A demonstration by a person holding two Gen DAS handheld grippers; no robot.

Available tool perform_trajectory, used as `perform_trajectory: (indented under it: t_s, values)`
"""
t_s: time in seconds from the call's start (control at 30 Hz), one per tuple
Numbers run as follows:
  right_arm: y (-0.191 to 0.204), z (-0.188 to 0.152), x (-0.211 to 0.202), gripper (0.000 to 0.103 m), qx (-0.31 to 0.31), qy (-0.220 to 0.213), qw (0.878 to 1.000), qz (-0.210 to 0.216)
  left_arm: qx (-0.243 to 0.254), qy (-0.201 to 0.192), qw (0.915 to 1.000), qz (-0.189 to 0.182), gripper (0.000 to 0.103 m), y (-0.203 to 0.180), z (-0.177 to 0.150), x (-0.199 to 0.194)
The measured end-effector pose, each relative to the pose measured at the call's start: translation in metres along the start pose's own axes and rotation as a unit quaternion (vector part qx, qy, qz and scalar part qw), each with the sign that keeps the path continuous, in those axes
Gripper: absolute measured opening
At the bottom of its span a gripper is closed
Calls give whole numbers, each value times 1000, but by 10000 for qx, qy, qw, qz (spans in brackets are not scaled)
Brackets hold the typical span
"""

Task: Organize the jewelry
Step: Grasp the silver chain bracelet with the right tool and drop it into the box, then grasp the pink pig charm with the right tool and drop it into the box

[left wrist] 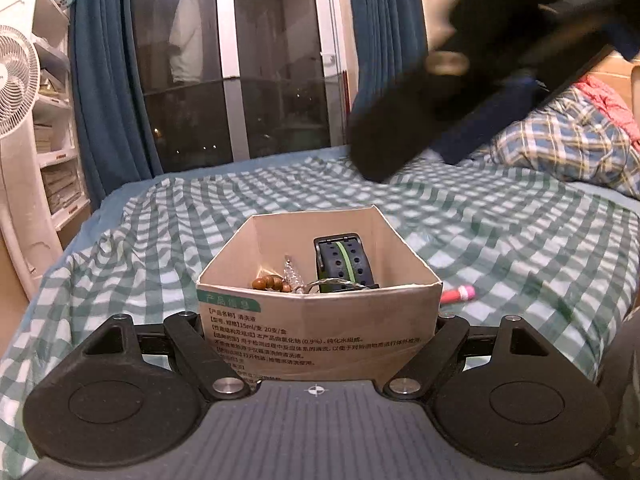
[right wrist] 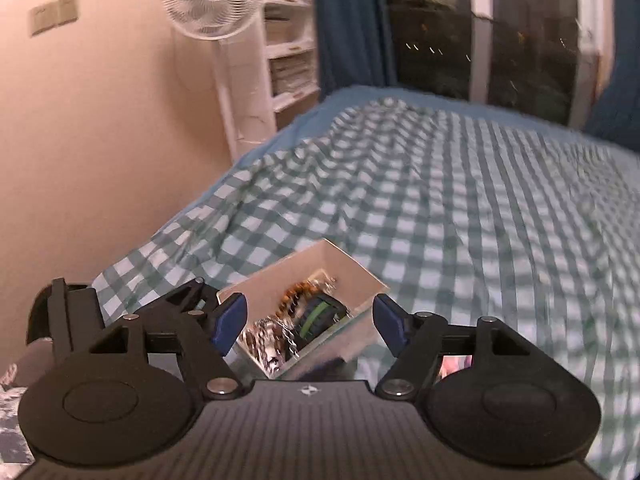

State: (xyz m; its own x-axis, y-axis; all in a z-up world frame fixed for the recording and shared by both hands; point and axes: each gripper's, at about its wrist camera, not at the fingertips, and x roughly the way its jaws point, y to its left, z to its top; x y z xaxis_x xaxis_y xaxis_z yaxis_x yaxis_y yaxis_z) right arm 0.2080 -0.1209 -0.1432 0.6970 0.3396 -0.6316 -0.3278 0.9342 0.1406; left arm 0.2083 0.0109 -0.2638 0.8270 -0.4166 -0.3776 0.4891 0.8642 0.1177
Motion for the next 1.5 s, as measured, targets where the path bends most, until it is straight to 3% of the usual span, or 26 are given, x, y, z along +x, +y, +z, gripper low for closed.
perform_trajectory:
  t_s: [0.1, 0.3, 0.53, 0.9, 0.97, 1.07, 1.23, 1.4, 1.5]
  values:
    - [-17, -17, -4, 103, -32, -22, 9995, -319, 81, 42, 10000, 23, 55, -3, -4, 5]
    - [-78, -63, 17, 103, 486, 172, 9957, -765, 124, 43, 9999, 58, 55, -5, -6, 6]
    - [-126, -107, 75, 103, 1142, 410, 9898, -751, 31, 190, 9998, 105, 55, 0, -12, 13]
    - [-148, -98, 147, 103, 962, 521, 9916, -687, -279, 1163, 9928, 61, 56, 11, -26, 51]
    - [-150, -97, 153, 103, 863, 485, 9925, -718, -349, 1285, 9911, 43, 56, 12, -23, 53]
    - [-151, -93, 160, 103, 605, 468, 9948, -673, -554, 1490, 9873, -49, 66, 15, -23, 60]
    - [-146, -95, 174, 103, 294, 580, 9958, -643, -457, 1479, 9879, -21, 69, 14, -18, 56]
    - [-144, -96, 181, 103, 123, 590, 9960, -667, -617, 1894, 9799, -84, 71, 17, -22, 67]
    - [-148, -96, 178, 103, 153, 606, 9954, -721, -473, 2000, 9786, -110, 72, 13, -25, 65]
